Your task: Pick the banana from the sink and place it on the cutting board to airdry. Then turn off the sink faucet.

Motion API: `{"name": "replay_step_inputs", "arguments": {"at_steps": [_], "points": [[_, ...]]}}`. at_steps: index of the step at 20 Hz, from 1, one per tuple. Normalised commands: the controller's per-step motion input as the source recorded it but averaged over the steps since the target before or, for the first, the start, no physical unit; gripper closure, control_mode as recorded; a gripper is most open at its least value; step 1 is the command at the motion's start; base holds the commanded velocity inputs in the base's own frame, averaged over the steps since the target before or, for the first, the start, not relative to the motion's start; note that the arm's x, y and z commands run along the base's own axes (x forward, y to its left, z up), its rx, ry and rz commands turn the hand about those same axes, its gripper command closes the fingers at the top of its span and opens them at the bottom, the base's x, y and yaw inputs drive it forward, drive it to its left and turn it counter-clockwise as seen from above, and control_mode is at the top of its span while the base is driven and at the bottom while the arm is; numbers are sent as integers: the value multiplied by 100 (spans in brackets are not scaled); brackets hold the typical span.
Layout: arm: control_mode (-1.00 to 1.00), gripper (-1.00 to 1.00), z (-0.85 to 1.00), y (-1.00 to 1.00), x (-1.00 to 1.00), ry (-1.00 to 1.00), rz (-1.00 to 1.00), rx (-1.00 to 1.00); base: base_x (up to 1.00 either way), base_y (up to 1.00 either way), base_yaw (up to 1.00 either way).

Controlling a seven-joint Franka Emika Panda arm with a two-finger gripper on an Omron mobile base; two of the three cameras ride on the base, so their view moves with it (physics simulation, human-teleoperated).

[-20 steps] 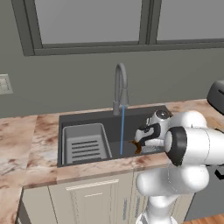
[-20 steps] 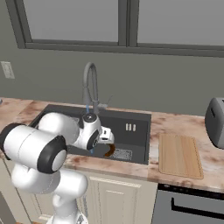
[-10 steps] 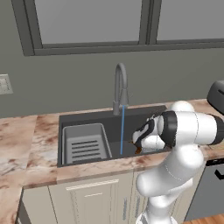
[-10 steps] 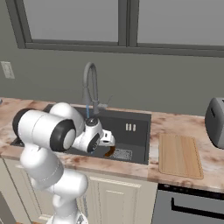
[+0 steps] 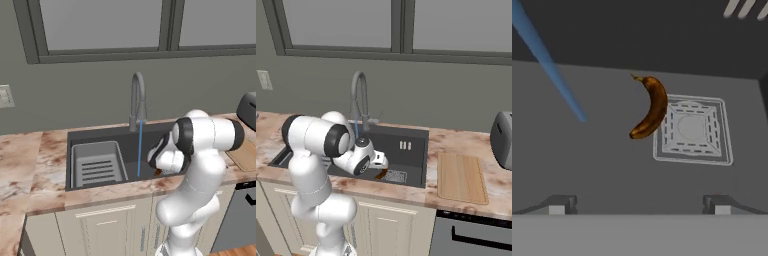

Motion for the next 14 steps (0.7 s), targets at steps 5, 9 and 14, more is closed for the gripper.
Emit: {"name": "replay_step_inputs", "arguments": {"at_steps": [5,9,14], "points": [[-100,-100,-13,-11,19,0,0,0,0,0,0],[-100,-100,-11,-15,20,0,0,1,0,0,0],[-100,-100,-17,-10,20,0,0,0,0,0,0]]}}
